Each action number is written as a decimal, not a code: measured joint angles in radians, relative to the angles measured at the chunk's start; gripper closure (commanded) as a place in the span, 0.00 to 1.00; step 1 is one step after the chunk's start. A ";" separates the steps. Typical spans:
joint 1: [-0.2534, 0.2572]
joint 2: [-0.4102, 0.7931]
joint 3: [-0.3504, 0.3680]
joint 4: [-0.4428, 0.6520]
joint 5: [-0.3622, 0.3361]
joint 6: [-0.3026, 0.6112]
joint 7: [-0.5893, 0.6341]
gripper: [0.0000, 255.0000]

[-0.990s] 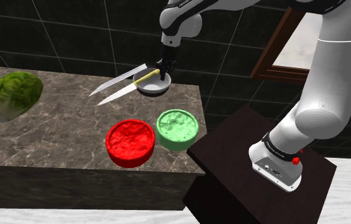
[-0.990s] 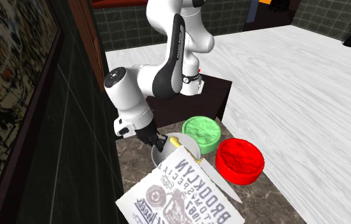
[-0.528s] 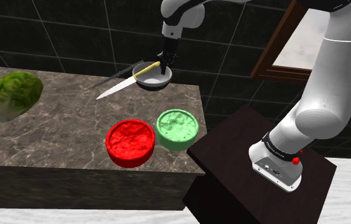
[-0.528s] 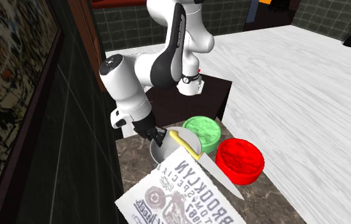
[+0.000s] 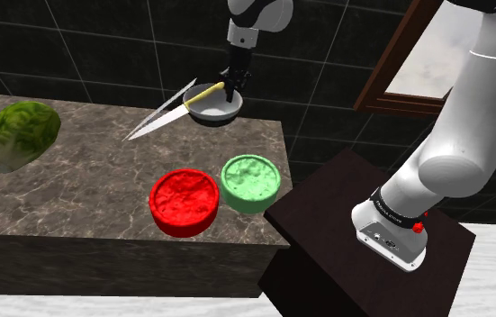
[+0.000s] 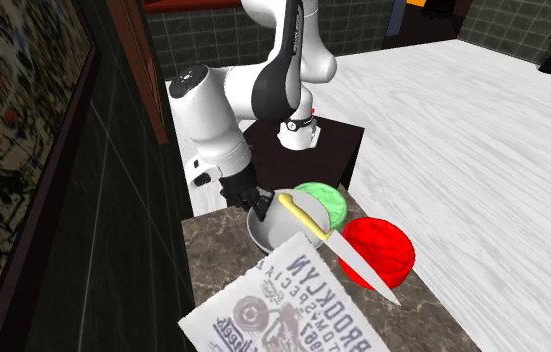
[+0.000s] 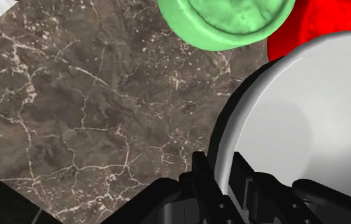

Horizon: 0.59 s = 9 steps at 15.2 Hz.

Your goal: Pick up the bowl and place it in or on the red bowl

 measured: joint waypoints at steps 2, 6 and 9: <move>0.022 -0.034 0.015 -0.046 0.005 0.020 0.031 1.00; 0.069 -0.085 0.049 -0.119 0.017 0.061 0.097 1.00; 0.109 -0.136 0.080 -0.187 0.030 0.095 0.154 1.00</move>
